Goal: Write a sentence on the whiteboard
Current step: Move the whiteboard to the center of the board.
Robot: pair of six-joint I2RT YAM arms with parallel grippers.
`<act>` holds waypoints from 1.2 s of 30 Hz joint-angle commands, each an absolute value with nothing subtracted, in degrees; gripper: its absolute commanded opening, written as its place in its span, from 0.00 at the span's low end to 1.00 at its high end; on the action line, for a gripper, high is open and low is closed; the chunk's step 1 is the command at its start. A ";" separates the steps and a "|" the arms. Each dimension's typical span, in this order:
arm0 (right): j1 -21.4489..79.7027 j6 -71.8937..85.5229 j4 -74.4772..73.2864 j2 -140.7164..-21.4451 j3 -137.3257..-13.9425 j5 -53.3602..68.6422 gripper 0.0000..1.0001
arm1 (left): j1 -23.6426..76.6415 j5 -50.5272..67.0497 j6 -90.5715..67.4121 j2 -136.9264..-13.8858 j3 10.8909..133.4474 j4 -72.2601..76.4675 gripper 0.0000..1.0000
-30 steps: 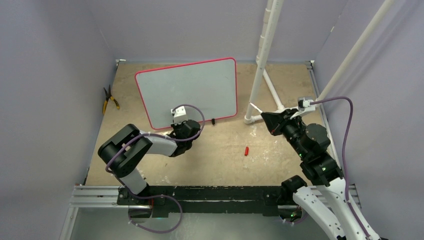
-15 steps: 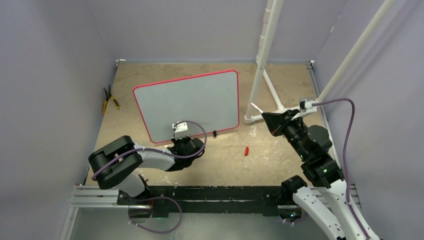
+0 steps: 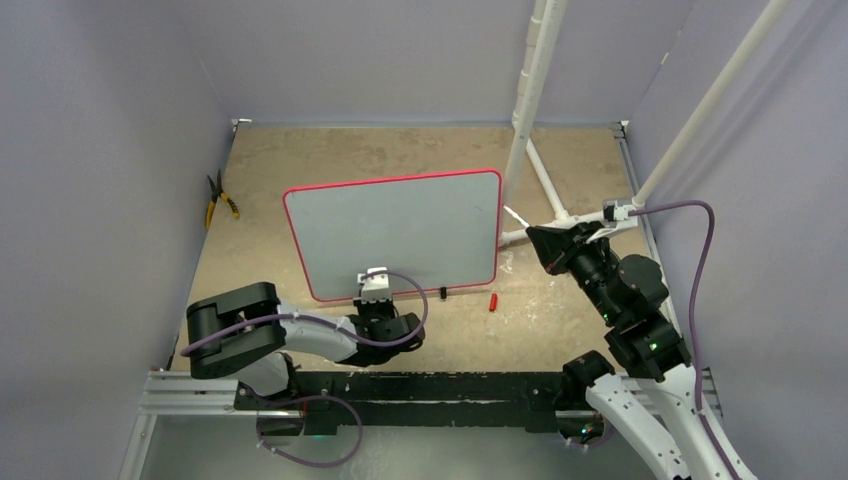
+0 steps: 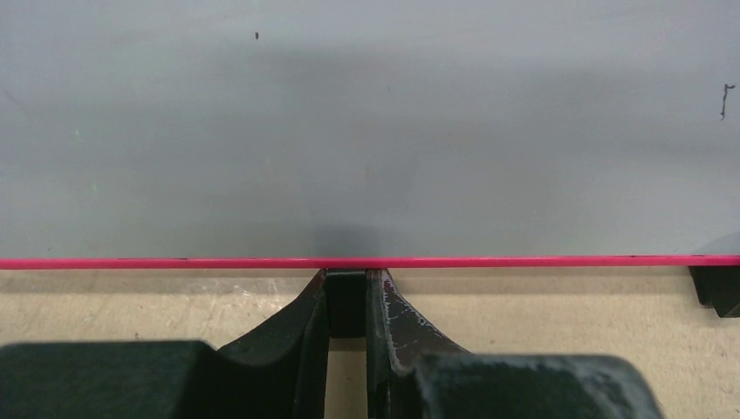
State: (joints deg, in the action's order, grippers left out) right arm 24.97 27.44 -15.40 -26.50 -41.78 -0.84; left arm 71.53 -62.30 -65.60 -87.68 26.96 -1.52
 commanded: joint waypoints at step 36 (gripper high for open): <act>25.05 22.71 -13.83 -22.82 -44.38 10.19 0.00 | 78.44 -42.98 -56.74 -77.76 34.27 -2.09 0.69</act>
State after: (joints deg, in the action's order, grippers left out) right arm 24.97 24.77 -15.86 -23.07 -41.98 7.29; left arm 77.97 -50.19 -61.34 -82.37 33.74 -2.09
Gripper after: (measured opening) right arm 0.125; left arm 0.663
